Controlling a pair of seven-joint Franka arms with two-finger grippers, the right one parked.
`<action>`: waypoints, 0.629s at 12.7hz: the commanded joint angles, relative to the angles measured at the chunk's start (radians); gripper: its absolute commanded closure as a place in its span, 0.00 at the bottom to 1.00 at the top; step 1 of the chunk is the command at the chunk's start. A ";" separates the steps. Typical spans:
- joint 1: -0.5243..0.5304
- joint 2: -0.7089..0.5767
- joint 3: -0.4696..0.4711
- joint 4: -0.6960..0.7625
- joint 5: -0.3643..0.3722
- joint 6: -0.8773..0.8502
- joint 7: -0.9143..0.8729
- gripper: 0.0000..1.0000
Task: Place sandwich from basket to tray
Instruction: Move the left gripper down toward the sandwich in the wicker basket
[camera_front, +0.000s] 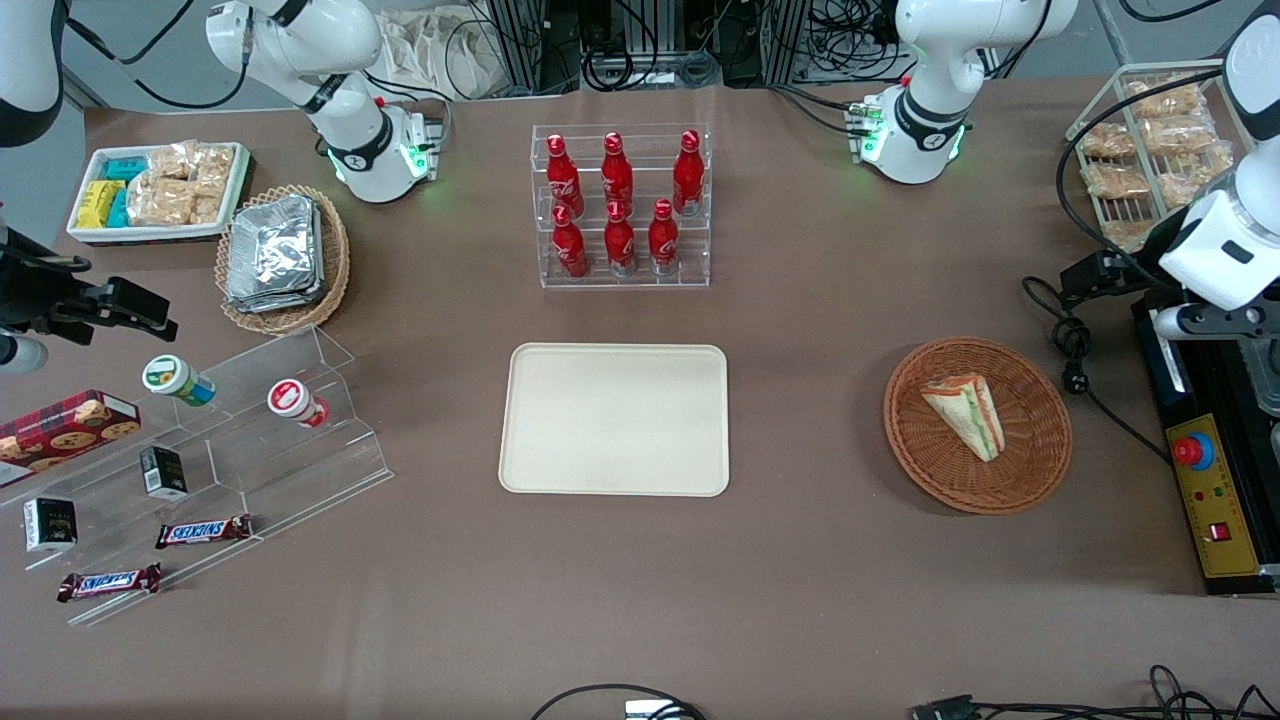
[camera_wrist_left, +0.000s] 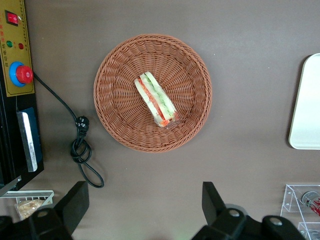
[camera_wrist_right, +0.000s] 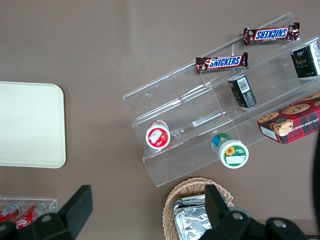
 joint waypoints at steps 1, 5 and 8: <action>0.007 0.001 -0.004 0.009 -0.002 -0.003 0.005 0.00; 0.012 0.004 -0.005 0.012 0.005 -0.006 0.004 0.00; 0.012 0.004 -0.005 0.013 0.004 -0.006 0.010 0.00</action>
